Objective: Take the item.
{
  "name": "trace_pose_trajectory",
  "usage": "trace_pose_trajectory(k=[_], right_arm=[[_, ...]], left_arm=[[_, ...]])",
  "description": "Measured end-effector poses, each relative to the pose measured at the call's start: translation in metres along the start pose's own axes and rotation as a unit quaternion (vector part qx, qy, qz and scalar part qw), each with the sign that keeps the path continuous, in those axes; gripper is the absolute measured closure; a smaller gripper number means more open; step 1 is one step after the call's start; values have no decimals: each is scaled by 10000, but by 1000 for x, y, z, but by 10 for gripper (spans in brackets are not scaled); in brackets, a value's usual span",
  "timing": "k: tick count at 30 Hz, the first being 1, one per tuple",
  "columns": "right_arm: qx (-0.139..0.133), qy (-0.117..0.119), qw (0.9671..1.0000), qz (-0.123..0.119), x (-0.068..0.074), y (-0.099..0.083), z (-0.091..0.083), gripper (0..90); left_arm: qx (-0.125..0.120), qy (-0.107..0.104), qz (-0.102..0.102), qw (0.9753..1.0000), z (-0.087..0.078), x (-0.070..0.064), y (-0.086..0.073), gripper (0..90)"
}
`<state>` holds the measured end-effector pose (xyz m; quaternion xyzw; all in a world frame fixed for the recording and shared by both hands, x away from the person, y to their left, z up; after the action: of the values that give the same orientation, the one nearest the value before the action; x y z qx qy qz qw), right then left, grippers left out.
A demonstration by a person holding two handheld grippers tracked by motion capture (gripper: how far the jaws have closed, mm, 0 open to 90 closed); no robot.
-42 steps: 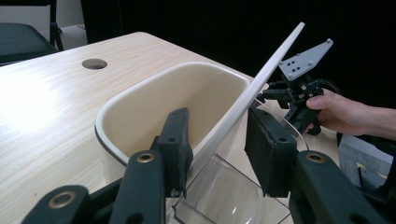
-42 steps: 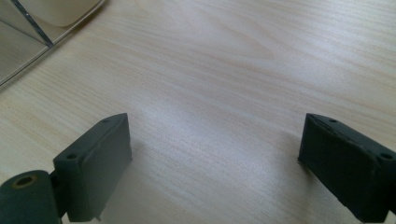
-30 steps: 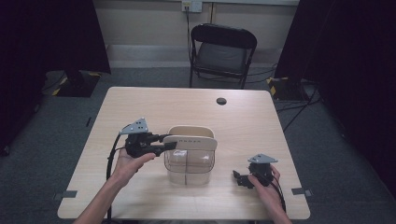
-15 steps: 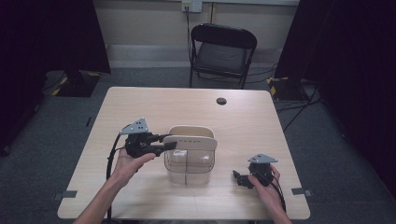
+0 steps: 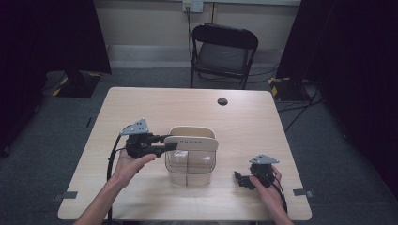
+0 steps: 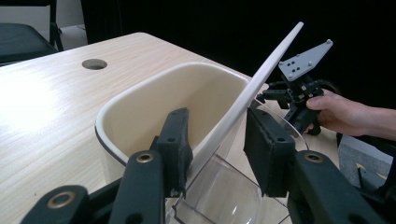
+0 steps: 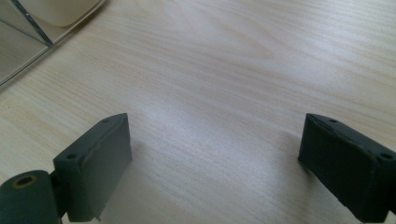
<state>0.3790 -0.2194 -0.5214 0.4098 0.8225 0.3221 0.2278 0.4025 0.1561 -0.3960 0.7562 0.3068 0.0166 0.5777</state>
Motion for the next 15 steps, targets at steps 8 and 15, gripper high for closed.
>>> trace_pose_trajectory(k=[8, 15], right_arm=[[0, 0, 10000, 0, 0, 0, 0, 86], [0, 0, 10000, 0, 0, 0, 0, 86]], left_arm=[[13, 7, 11, 10000, 0, 0, 0, 604], [11, 0, 10, 10000, 0, 0, 0, 604]])
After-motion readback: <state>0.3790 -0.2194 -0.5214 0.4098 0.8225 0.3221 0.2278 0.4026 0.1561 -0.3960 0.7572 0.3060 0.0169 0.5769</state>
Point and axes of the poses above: each handheld gripper's, and its own axes: z roughly forward along the jaws, y roughly out of its top, x roughly to its left, the point moved 3 cm from there along z, roughly forward along the jaws, and after that the axes turned 8 degrees about -z, right-handed, at the moved point
